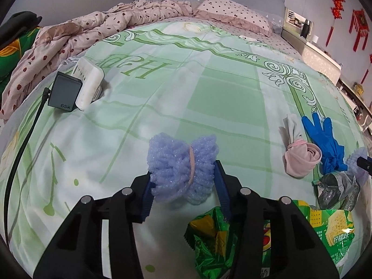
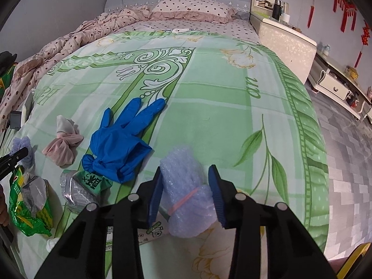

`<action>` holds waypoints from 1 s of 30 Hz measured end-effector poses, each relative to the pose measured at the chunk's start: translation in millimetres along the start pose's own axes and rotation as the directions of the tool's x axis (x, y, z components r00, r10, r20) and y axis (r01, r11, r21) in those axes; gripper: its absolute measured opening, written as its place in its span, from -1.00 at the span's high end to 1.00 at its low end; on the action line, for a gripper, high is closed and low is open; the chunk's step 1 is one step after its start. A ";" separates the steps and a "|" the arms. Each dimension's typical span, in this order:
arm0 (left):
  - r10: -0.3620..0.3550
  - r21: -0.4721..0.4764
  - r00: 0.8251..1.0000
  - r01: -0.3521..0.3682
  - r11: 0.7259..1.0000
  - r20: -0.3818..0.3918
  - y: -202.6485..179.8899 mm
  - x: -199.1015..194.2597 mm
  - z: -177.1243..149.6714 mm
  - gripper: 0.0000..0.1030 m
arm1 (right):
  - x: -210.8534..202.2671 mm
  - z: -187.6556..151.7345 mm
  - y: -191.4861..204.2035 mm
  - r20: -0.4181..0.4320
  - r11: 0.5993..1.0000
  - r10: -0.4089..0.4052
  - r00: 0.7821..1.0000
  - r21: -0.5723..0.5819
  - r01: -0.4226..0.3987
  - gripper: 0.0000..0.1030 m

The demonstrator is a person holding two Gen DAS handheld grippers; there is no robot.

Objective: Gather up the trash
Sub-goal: 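Grasp the lavender mesh scrubber with the left tool while the right grasps the white mesh, then carry both mesh scrubbers over the yellow bin with both tools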

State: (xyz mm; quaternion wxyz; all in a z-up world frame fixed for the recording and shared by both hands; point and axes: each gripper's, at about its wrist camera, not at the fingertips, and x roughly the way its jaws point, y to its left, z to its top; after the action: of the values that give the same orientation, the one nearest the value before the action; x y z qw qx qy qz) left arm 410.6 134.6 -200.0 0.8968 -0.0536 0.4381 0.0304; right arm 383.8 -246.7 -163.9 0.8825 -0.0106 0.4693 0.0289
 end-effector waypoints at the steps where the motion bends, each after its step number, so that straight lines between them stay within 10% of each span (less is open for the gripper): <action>1: 0.000 -0.003 1.000 0.000 1.000 0.002 1.3 -1.9 0.5 0.16 | -2.4 -0.1 -0.2 0.005 1.000 0.004 1.000 0.002 -0.004 0.34; 30: -0.067 0.017 0.988 0.066 0.998 0.140 -36.6 -166.3 -12.7 0.16 | -176.4 -28.9 -31.1 0.185 0.988 0.100 0.978 0.096 -0.119 0.42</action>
State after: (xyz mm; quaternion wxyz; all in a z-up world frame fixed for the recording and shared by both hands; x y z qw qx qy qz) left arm 302.2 95.5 -74.0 0.9263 -0.0602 0.3720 0.0014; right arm 263.4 -286.4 -34.1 0.9176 0.0650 0.3886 0.0531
